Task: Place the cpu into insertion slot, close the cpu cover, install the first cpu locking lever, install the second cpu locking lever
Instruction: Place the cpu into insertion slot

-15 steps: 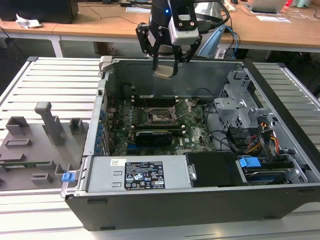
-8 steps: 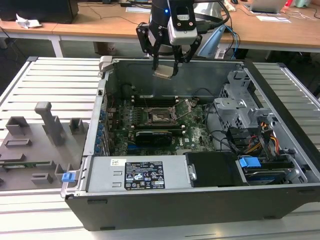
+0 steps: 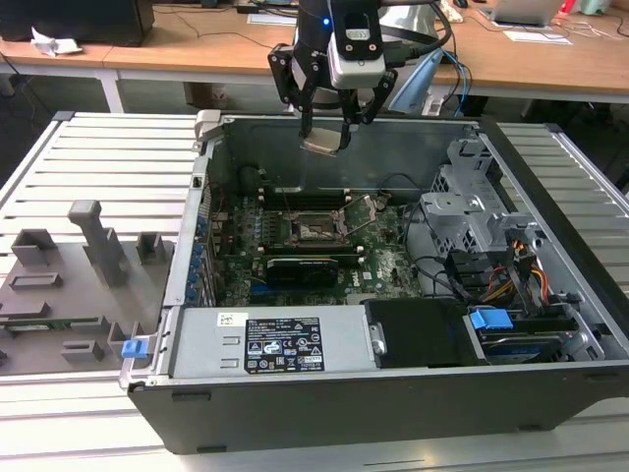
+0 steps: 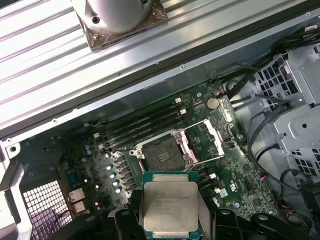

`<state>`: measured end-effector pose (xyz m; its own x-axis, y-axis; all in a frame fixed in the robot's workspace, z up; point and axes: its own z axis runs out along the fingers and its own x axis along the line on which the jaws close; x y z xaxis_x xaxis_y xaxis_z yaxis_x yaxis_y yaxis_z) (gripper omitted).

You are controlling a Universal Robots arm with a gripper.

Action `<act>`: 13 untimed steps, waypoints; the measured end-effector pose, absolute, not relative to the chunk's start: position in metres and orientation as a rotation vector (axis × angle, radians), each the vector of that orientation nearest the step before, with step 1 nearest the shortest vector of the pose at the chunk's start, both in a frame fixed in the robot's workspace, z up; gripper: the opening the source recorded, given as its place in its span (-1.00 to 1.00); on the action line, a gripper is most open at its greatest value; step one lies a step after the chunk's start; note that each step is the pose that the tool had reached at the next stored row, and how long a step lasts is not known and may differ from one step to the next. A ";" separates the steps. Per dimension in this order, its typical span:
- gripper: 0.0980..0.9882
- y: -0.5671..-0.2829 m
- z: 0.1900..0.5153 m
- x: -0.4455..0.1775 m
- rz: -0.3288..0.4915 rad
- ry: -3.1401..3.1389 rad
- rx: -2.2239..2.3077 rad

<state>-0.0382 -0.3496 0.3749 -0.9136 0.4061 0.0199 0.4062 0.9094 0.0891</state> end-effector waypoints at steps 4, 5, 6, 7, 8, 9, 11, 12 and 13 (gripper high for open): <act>-0.03 -0.350 0.375 -0.038 -0.144 -3.054 -0.726; -0.03 -0.350 0.375 -0.038 -0.144 -3.048 -0.755; -0.03 -0.350 0.375 -0.038 -0.143 -3.045 -0.769; -0.03 -0.350 0.375 -0.038 -0.143 -3.042 -0.784; -0.03 -0.350 0.375 -0.038 -0.143 -3.035 -0.810; -0.03 -0.350 0.375 -0.038 -0.143 -3.031 -0.829; -0.03 -0.350 0.375 -0.038 -0.143 -3.024 -0.856; -0.03 -0.350 0.375 -0.038 -0.143 -3.021 -0.867; -0.03 -0.350 0.375 -0.038 -0.143 -3.017 -0.880</act>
